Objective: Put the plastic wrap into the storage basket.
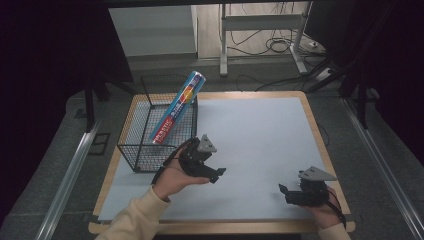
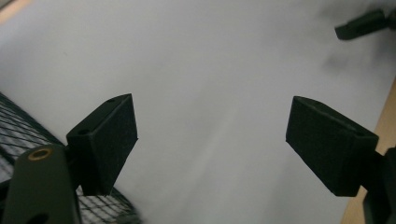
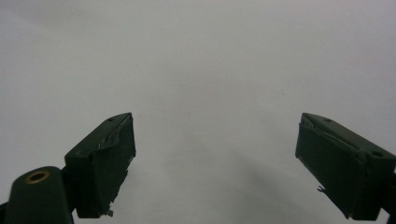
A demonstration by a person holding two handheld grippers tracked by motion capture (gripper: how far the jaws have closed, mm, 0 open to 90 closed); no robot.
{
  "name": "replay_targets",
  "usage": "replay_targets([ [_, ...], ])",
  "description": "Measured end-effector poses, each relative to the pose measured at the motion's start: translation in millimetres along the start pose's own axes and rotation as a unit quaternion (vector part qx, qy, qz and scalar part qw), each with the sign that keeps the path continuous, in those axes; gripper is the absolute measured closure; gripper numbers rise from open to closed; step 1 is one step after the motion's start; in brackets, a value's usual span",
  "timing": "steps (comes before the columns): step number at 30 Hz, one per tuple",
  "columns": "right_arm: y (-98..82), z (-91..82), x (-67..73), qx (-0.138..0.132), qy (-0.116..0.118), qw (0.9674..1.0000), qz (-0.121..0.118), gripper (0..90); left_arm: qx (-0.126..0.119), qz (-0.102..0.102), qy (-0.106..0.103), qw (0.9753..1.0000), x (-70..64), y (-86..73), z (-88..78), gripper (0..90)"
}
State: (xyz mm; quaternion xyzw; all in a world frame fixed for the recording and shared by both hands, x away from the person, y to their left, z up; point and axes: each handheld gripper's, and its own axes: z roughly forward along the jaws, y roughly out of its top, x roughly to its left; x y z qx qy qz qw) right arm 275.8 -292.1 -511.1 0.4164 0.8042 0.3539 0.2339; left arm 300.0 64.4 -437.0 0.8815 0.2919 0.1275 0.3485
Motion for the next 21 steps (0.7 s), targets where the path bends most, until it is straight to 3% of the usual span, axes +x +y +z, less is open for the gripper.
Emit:
replay_targets([
  [2, 0.0, 0.1, 0.0, 0.0, 0.0, 1.0, 0.001, 12.1, -0.006, -0.007, -0.002, 1.0, -3.4, -9.7, 5.2, 16.8],
  [9, 0.1, 1.3, 1.7, 0.003, -0.002, 1.0, -0.005, 12.1, 0.009, -0.015, -0.008, 0.9998, -5.4, -29.0, 16.5, 17.5],
  [21, 1.2, -1.8, 1.9, -0.009, -0.003, 0.9999, -0.009, 12.1, 0.001, -0.015, -0.004, 0.9999, -6.7, -35.2, 16.6, 17.4],
])
